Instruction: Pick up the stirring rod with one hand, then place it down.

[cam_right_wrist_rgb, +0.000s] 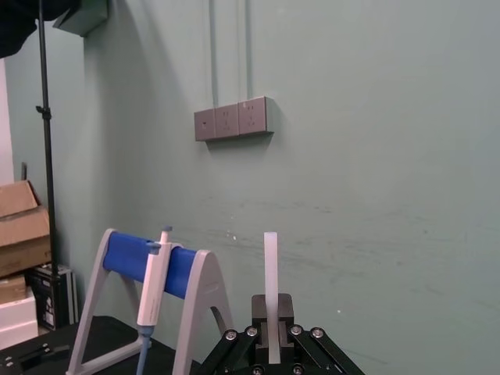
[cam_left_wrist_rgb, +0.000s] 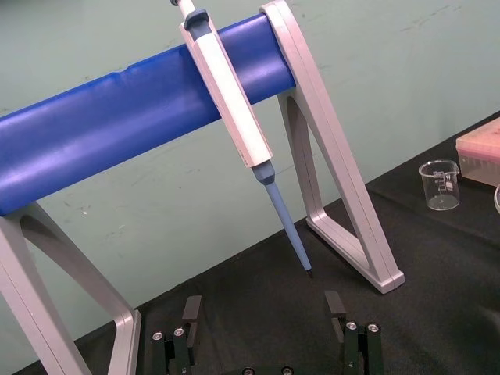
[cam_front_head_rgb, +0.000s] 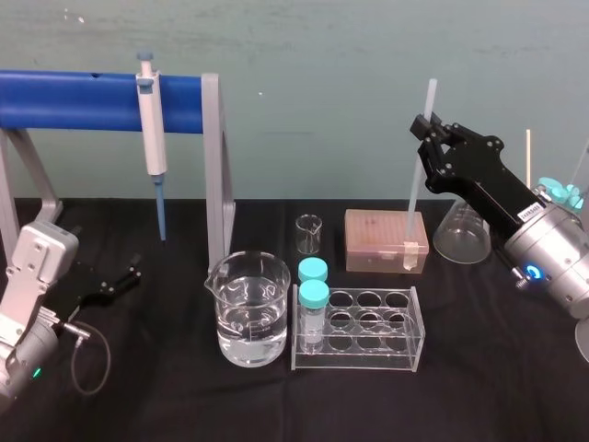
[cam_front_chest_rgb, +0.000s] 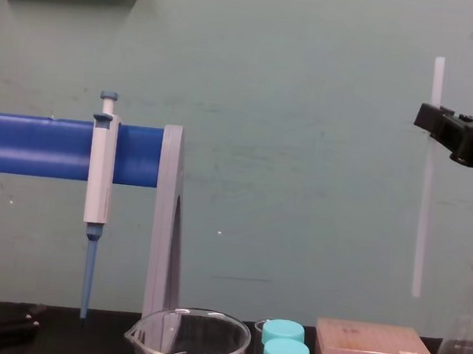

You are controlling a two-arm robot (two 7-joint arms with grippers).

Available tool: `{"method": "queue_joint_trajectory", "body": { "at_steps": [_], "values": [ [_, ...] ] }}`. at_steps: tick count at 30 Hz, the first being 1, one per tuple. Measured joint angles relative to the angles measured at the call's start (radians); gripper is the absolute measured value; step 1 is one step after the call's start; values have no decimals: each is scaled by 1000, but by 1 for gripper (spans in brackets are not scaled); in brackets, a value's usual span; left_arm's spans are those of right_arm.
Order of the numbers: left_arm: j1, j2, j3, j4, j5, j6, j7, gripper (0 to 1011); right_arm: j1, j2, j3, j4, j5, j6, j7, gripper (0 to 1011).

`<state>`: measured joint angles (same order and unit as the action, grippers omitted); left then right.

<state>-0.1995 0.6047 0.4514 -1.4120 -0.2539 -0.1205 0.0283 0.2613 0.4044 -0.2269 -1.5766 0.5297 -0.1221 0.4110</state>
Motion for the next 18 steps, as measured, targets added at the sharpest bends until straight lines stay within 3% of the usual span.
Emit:
{"method": "queue_joint_trajectory", "body": {
  "at_steps": [18],
  "values": [
    [0, 0, 0, 0, 0, 0, 0, 1000, 8, -9, 0, 12, -11, 8, 8, 69]
  ]
}}
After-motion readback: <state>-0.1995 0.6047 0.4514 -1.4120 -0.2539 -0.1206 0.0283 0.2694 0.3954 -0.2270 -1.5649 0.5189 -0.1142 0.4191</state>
